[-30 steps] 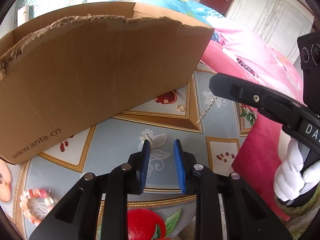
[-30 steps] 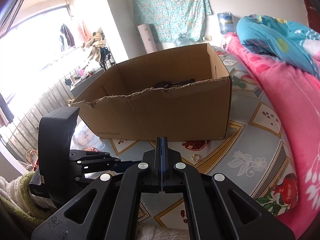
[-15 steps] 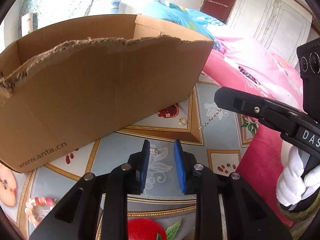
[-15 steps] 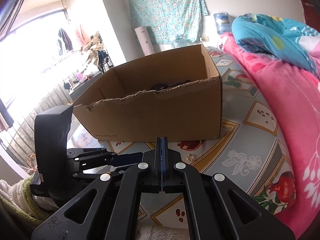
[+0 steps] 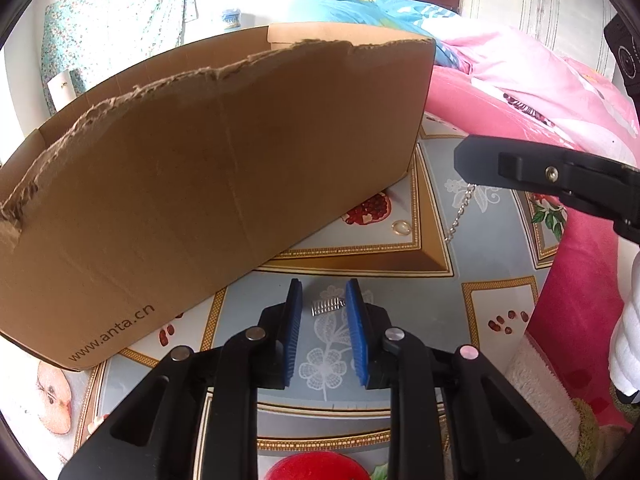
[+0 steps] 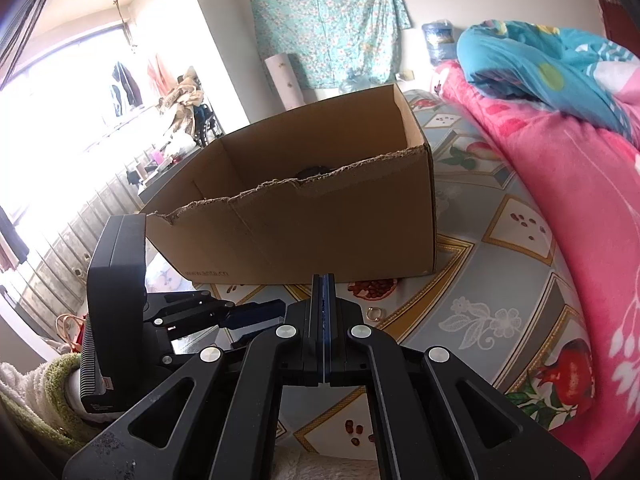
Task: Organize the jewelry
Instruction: 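Lower the left gripper onto the silver spring charm and close it while the right holds the chain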
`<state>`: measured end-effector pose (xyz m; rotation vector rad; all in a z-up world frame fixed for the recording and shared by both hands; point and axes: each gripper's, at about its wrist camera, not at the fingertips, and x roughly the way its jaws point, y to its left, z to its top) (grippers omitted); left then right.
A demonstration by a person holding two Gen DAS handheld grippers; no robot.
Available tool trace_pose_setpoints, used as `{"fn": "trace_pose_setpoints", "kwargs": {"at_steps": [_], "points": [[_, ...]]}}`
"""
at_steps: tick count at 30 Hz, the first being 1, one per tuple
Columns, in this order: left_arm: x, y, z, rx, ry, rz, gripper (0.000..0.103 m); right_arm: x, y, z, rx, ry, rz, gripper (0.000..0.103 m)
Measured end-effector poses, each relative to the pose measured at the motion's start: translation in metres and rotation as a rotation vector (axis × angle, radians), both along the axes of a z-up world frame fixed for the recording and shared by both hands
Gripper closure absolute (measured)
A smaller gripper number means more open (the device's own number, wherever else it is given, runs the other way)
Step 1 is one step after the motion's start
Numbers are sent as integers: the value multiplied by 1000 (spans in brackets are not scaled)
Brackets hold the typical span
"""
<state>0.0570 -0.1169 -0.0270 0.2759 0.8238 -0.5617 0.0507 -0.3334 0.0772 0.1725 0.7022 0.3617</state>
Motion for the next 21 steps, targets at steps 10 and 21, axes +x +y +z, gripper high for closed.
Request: {"fn": "trace_pose_setpoints", "kwargs": {"at_steps": [10,21], "points": [[1,-2,5,7,1,10,93,1,3,1,4,-8,5,103],[-5,-2,9,30,-16,-5,92,-1,4,2,5,-9,7,103]]}}
